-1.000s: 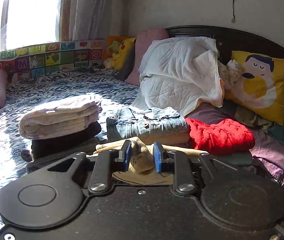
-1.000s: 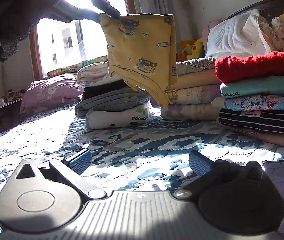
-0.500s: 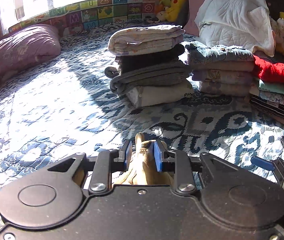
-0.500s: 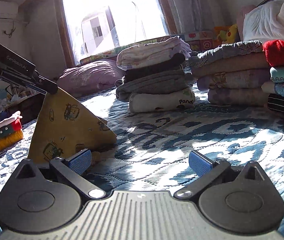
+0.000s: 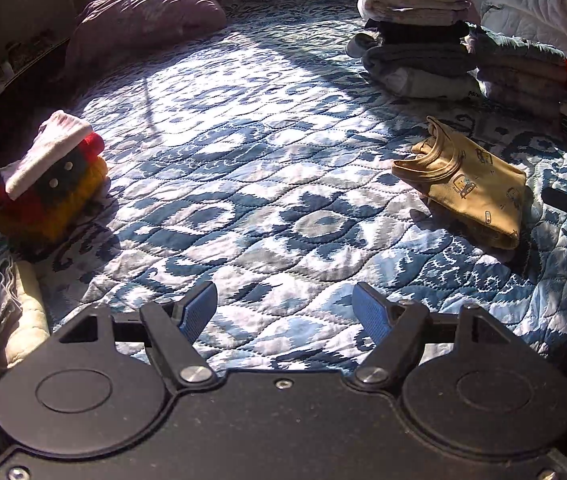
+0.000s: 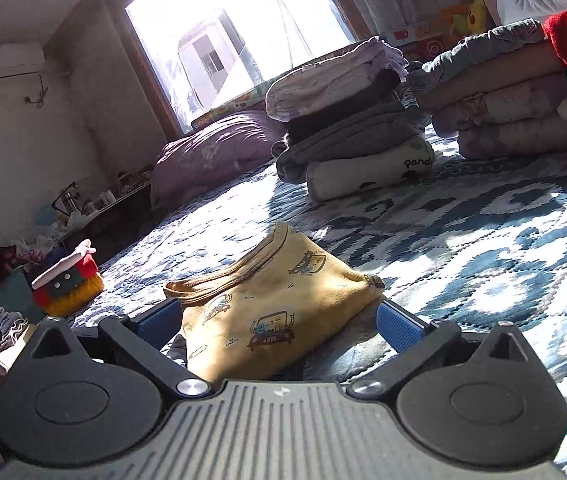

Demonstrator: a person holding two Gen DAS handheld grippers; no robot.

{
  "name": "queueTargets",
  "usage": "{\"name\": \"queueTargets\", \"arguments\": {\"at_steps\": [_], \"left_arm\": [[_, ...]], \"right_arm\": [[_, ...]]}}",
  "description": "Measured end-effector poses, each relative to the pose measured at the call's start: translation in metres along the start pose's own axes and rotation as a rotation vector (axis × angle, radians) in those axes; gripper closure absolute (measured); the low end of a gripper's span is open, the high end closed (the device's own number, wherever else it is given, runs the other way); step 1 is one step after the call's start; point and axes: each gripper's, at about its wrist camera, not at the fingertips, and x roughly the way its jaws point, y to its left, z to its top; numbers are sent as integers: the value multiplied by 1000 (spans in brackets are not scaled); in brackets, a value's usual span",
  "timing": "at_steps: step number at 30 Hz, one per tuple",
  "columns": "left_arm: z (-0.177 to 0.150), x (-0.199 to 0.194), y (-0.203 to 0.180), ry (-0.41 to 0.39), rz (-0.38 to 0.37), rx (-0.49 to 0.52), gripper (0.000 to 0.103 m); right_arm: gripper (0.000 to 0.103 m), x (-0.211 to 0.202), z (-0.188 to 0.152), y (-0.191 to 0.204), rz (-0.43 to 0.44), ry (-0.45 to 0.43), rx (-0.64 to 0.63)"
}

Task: Fold clothes
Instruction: 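Lift the yellow garment with the left tool and drop it on the quilt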

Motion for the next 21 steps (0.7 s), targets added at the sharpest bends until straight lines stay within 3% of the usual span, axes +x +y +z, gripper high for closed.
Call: {"name": "queueTargets", "arguments": {"at_steps": [2,5,7,12,17,21], "left_arm": [[-23,-22,27,-11,36,-37,25],[-71,-55,61,-85,60,-137,15],[-112,-69,80,-141,29,-255,9],[-164,-64,88,-122,-86,-451,6],[-149,-57,68,-209,-254,-493,6],[-108,-44,34,-287,-391,-461,6]], "right_arm": [[0,-3,-3,2,-2,19,-3],[0,-13,-5,4,-10,51,-14],[0,-24,-4,6,-17,67,-33],[0,-59,15,6,-56,54,-33],[0,-116,62,2,-90,-30,-107],[0,-165,119,-6,-189,-6,-352]]}}
